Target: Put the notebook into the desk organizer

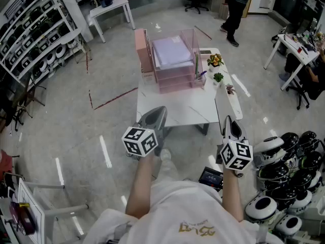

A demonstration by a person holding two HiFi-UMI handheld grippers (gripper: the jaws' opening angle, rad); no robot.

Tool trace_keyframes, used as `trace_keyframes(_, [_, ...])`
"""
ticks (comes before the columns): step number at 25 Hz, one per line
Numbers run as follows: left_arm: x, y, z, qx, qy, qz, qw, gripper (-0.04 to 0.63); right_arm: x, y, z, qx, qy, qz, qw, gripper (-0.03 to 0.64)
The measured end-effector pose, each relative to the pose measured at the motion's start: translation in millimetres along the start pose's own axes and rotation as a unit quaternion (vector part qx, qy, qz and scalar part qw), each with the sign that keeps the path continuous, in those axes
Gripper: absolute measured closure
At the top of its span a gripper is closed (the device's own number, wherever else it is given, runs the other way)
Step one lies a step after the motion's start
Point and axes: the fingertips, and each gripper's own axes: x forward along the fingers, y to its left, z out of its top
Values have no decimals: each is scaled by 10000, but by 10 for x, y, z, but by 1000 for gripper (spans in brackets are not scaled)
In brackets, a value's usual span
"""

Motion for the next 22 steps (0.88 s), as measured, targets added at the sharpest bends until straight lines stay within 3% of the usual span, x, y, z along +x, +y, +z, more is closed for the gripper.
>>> trace_keyframes(12, [-20,-40,21,11,-1,47,10000,580,-40,-35,29,-22,-24,13,10000,598])
trace_keyframes(22, [-141,70,89,161,101,207,9996,580,66,28,44,410,-214,104,9989,598])
